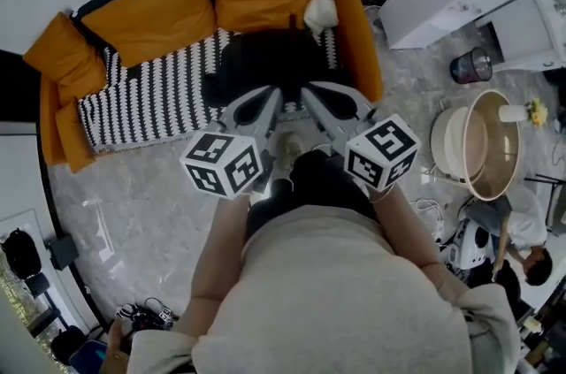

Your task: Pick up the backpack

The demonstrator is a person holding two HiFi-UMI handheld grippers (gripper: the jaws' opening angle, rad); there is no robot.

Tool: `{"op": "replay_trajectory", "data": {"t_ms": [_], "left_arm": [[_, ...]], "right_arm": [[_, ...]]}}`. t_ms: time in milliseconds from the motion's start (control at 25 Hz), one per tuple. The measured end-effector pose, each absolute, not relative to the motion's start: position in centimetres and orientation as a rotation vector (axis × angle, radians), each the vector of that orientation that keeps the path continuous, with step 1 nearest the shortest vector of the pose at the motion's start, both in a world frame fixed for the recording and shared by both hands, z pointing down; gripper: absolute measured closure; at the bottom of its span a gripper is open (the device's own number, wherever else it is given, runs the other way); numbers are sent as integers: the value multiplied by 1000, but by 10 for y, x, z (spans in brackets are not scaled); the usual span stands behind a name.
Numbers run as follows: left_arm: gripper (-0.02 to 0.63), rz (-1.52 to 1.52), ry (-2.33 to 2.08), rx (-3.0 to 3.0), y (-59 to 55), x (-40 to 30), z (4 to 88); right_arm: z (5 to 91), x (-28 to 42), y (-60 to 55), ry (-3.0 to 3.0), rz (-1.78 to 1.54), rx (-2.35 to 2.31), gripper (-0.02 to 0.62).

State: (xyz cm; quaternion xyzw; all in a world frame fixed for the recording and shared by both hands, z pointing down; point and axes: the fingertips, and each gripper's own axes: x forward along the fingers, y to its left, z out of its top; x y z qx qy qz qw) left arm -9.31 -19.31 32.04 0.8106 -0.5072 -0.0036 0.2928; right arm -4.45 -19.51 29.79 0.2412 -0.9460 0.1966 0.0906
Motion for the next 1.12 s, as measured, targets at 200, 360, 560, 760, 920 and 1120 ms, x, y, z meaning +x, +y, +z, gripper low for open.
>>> {"op": "replay_trajectory", "data": {"t_ms": [200,360,560,760,920,1120], "left_arm": [[598,10,-1374,2084,-224,-90,339],[598,13,-1368,2027,-239,-82,354],[598,57,-1338,2026,-252,-68,363],[598,106,-1312,1999,-257,-70,380],[598,117,-1293,1957,-257,-79,397],[598,157,-1229,1946,-259,-75,417]], "right_arm": [[315,-36,-232,-2779,648,678,594],[332,-33,-248,-2758,712,636,594],[348,-30,-262,-2738,780,629,594],[358,-27,-277,-2718,845,672,594],[374,-29,-278,-2672,891,700,594],[402,-22,-279,-2595,953,752,594]]}}
